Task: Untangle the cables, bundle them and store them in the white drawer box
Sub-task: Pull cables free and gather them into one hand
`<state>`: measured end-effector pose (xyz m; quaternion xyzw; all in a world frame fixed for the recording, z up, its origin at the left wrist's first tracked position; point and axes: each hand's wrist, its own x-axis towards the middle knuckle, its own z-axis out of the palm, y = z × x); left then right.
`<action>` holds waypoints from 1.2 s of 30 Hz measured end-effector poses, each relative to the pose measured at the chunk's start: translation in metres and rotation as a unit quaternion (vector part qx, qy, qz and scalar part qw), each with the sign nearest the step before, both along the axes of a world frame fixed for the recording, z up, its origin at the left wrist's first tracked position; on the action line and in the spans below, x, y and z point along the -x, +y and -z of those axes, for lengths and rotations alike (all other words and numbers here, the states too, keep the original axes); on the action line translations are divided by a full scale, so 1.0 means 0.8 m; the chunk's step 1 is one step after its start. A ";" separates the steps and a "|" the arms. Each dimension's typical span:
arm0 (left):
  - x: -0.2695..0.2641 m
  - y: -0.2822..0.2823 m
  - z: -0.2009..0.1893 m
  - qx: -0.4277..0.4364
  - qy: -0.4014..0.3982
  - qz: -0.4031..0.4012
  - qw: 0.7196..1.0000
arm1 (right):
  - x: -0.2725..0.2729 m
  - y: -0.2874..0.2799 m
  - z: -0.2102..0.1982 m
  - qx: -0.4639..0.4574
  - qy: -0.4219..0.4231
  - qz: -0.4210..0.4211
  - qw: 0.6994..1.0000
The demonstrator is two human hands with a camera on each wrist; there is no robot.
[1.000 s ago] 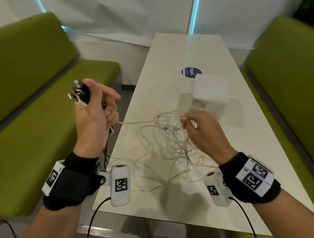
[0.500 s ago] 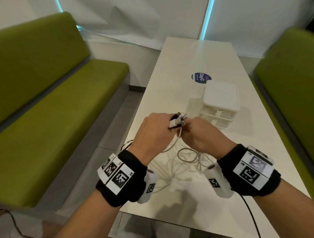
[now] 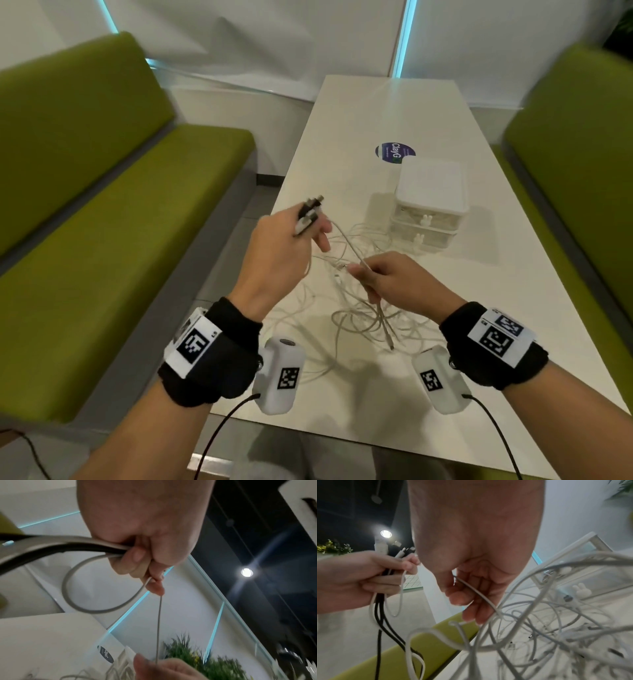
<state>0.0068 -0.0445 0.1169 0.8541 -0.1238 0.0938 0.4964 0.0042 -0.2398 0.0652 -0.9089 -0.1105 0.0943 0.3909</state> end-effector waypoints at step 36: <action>0.008 -0.024 0.042 -0.304 -0.094 0.089 0.944 | 0.011 0.017 -0.024 0.301 -0.100 -0.033 0.948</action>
